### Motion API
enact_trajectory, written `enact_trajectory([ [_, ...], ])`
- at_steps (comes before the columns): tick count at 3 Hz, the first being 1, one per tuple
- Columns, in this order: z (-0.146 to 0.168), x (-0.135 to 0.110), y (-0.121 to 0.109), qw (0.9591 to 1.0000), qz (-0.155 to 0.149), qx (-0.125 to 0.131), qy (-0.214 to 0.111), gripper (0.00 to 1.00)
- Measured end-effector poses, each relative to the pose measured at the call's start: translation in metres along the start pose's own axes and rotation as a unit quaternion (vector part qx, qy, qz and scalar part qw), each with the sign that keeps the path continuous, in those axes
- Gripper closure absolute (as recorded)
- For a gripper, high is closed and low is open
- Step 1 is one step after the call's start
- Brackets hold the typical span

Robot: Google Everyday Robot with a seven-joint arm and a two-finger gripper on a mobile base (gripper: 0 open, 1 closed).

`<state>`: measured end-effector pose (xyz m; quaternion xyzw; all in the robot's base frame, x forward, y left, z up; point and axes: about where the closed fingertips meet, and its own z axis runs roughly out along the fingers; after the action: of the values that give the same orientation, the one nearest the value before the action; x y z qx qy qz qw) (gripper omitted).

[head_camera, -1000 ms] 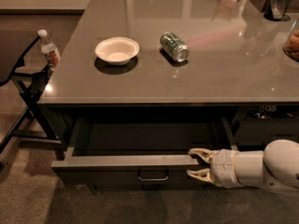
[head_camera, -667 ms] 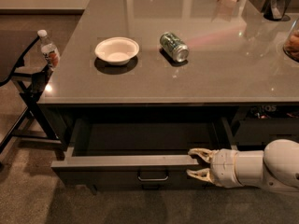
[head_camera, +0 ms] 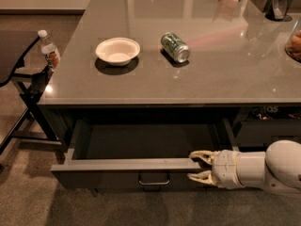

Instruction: Open top drawer

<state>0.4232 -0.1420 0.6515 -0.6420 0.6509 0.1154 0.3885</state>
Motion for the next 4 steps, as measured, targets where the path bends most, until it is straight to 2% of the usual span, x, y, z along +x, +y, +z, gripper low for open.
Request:
enact_trajectory([
  [1, 0.0, 0.0, 0.0, 1.0, 0.0, 0.0, 0.0, 0.36],
  [3, -0.006, 0.004, 0.022, 0.9999, 0.008, -0.002, -0.011, 0.83],
  [4, -0.008, 0.002, 0.021, 0.9999, 0.008, -0.002, -0.011, 1.0],
])
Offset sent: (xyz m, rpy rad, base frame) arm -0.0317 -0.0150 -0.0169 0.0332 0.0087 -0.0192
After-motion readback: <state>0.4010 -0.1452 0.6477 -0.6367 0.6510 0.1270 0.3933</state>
